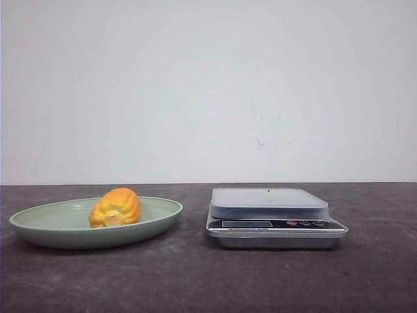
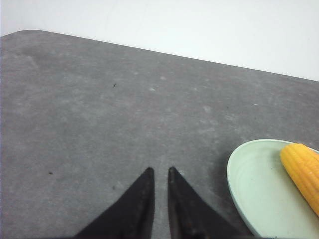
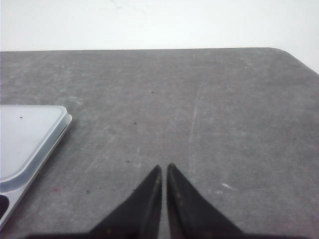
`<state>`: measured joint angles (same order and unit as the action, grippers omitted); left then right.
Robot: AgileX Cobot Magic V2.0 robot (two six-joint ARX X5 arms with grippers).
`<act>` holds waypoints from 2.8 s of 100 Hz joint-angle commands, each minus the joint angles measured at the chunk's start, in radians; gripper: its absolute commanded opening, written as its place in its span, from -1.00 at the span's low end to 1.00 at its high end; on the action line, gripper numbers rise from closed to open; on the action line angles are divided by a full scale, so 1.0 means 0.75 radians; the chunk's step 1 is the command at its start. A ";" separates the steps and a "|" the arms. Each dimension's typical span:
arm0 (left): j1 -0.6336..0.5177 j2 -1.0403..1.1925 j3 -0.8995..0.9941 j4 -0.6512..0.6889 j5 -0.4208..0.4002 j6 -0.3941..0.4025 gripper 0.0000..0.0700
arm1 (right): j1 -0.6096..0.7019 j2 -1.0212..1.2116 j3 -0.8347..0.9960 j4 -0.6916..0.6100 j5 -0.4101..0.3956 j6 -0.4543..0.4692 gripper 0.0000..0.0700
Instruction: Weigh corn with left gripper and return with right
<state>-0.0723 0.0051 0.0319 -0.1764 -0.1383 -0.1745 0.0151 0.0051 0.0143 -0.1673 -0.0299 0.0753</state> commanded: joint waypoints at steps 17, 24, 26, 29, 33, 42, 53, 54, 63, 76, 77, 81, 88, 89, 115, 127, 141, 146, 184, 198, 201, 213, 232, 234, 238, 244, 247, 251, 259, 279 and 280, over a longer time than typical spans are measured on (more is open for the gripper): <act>0.003 -0.003 -0.024 -0.006 0.001 0.011 -1.00 | 0.003 -0.002 -0.005 0.013 0.002 0.005 -0.97; 0.003 -0.003 -0.024 -0.006 0.001 0.011 -1.00 | 0.003 -0.002 -0.005 0.013 0.002 0.005 -0.97; 0.003 -0.003 -0.024 -0.006 0.001 0.011 -1.00 | 0.003 -0.002 -0.005 0.013 0.002 0.005 -0.97; 0.003 -0.003 -0.024 -0.006 0.002 0.011 -1.00 | 0.003 -0.002 -0.005 0.013 0.002 0.005 -0.97; 0.003 -0.003 -0.024 -0.006 0.001 0.011 -1.00 | 0.003 -0.002 -0.005 0.013 0.002 0.005 -0.97; 0.003 -0.003 -0.024 -0.006 0.001 0.011 -1.00 | 0.003 -0.002 -0.005 0.013 0.002 0.005 -0.97; 0.003 -0.003 -0.024 -0.006 0.002 0.011 -1.00 | 0.003 -0.002 -0.005 0.013 0.002 0.005 -0.97; 0.003 -0.003 -0.024 -0.006 0.001 0.011 -1.00 | 0.003 -0.002 -0.005 0.013 0.002 0.005 -0.97; 0.003 -0.003 -0.024 -0.006 0.002 0.011 -1.00 | 0.003 -0.002 -0.005 0.013 0.002 0.005 -0.97; 0.003 -0.003 -0.024 -0.006 0.001 0.011 -1.00 | 0.003 -0.002 -0.005 0.013 0.002 0.005 -0.97; 0.003 -0.003 -0.024 -0.006 0.001 0.011 -1.00 | 0.003 -0.002 -0.005 0.013 0.002 0.005 -0.97; 0.003 -0.003 -0.024 -0.006 0.002 0.011 -1.00 | 0.003 -0.002 -0.005 0.013 0.002 0.005 -0.97; 0.003 -0.003 -0.024 -0.006 0.001 0.011 -1.00 | 0.003 -0.002 -0.005 0.013 0.002 0.005 -0.97; 0.003 -0.003 -0.024 -0.006 0.002 0.011 -1.00 | 0.003 -0.002 -0.005 0.013 0.002 0.005 -0.97; 0.003 -0.003 -0.024 -0.006 0.002 0.011 -1.00 | 0.003 -0.002 -0.005 0.013 0.002 0.005 -0.97; 0.003 -0.003 -0.024 -0.006 0.001 0.011 -1.00 | 0.003 -0.002 -0.005 0.013 0.002 0.005 -0.97; 0.003 -0.003 -0.024 -0.006 0.002 0.011 -1.00 | 0.003 -0.002 -0.005 0.014 0.002 0.005 -0.97; 0.003 -0.003 -0.024 -0.006 0.002 0.011 -1.00 | 0.003 -0.002 -0.005 0.014 0.002 0.005 -0.97; 0.003 -0.003 -0.022 0.000 0.002 -0.002 -1.00 | 0.004 -0.002 -0.005 0.008 0.001 0.028 -0.97; 0.003 -0.003 -0.022 0.025 0.002 -0.030 -1.00 | 0.003 -0.002 -0.005 0.008 0.001 0.090 -0.98; 0.003 -0.003 -0.021 0.040 0.002 -0.051 -1.00 | 0.003 -0.002 -0.003 0.008 0.002 0.121 -0.98; 0.002 0.003 0.027 0.076 0.006 -0.178 -0.99 | 0.004 0.004 0.060 -0.019 0.001 0.264 -0.99; -0.002 0.171 0.326 0.041 0.111 -0.252 -0.98 | 0.004 0.183 0.363 -0.044 0.006 0.367 -0.99; -0.001 0.202 0.367 0.031 0.112 -0.250 -0.98 | 0.003 0.215 0.404 -0.058 0.006 0.366 -0.99; -0.001 0.262 0.451 0.011 0.112 -0.238 -0.98 | 0.003 0.279 0.488 -0.091 0.005 0.360 -0.99; -0.001 0.351 0.577 -0.032 0.116 -0.221 -0.98 | 0.004 0.373 0.609 -0.135 0.001 0.324 -0.99; -0.001 0.393 0.639 -0.057 0.124 -0.207 -0.96 | 0.003 0.414 0.664 -0.151 -0.006 0.308 -0.99; -0.002 0.445 0.716 -0.092 0.130 -0.195 -0.75 | 0.003 0.461 0.735 -0.172 -0.036 0.293 -0.97; -0.002 0.528 0.848 -0.157 0.133 -0.196 0.16 | 0.004 0.527 0.856 -0.224 -0.105 0.277 -0.57; -0.005 0.619 1.019 -0.301 0.237 -0.197 0.57 | 0.014 0.612 1.037 -0.361 -0.173 0.243 0.38; -0.007 0.622 1.023 -0.303 0.240 -0.197 0.57 | 0.015 0.614 1.044 -0.368 -0.176 0.243 0.38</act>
<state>-0.0727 0.4595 0.7708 -0.3939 0.0269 -0.3317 0.0204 0.4553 0.7658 -0.4248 -0.1493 0.2768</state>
